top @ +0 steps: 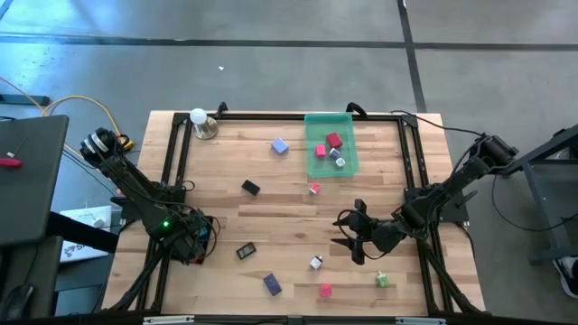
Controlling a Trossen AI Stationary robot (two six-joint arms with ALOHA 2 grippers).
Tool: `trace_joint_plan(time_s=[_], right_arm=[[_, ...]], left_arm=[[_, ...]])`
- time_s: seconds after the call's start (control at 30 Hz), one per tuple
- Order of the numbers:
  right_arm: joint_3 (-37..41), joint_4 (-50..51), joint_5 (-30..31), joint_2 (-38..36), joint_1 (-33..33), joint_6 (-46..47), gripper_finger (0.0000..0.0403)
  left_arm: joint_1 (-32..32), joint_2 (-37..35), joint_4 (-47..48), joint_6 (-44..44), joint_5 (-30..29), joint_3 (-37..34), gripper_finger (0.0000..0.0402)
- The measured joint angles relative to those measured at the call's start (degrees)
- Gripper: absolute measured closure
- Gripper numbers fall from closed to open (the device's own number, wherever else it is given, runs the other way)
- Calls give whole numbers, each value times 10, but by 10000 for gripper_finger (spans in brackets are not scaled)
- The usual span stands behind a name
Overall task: Pick & Place Office items
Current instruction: Put the light blue digital timer into the black bin, then put the white charger adapter into the green bin
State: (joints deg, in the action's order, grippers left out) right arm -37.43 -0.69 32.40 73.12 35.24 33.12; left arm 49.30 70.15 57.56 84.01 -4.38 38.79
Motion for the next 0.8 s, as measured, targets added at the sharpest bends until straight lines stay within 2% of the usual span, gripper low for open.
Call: trace_joint_plan(time_s=[0.37, 0.63, 0.8], right_arm=[[0, 0, 0, 0, 0, 0, 180], [0, 0, 0, 0, 0, 0, 180], [0, 0, 0, 0, 0, 0, 180]], left_arm=[[0, 0, 0, -2, -3, 0, 219], [0, 0, 0, -15, -4, 0, 133], [0, 0, 0, -26, -4, 0, 114]])
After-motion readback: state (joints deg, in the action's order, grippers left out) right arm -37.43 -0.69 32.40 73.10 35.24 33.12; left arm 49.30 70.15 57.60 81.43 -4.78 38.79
